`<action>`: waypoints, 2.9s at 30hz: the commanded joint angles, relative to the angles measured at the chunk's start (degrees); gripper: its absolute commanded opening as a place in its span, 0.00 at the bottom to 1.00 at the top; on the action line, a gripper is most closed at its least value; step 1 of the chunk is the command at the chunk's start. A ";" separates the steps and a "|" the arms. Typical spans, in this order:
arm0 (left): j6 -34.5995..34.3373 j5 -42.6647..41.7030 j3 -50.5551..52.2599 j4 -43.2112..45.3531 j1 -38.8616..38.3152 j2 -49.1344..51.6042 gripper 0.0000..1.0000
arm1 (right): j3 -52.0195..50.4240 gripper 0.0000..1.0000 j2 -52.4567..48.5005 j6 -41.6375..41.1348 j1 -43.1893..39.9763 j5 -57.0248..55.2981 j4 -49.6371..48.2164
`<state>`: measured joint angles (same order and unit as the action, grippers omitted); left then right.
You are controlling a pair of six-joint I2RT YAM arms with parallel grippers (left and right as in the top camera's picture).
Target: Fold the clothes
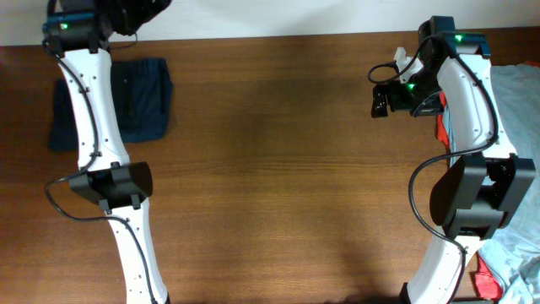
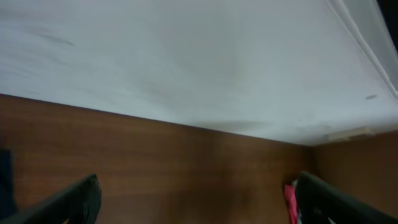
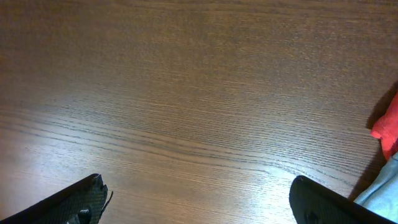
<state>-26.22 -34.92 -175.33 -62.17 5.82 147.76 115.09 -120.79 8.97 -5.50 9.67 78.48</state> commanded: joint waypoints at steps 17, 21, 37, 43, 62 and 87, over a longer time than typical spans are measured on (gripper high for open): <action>0.11 0.39 0.11 -0.50 -2.54 0.74 0.99 | 0.70 0.99 1.40 0.00 -0.15 -0.74 0.20; 0.11 0.39 0.11 -0.50 -2.51 0.74 0.99 | 0.70 0.99 1.40 0.00 -0.15 -0.74 0.20; 0.11 0.39 0.11 -0.48 -2.58 0.74 0.99 | 0.70 0.99 1.40 0.00 -0.15 -0.74 0.20; 0.11 0.39 0.11 -0.48 -2.58 0.74 0.99 | 0.70 0.99 1.20 0.00 -0.15 -0.74 0.20; 0.11 0.39 0.11 -0.50 -2.58 0.74 0.99 | 0.70 0.99 20.61 0.00 1.46 -0.74 0.20; 0.11 0.39 0.11 -0.50 -2.58 0.74 0.99 | -3.93 0.99 73.02 -0.55 16.52 -1.75 0.52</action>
<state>-26.22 -34.92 -175.33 -62.81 3.11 147.76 113.60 -52.47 9.04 9.80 7.16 79.09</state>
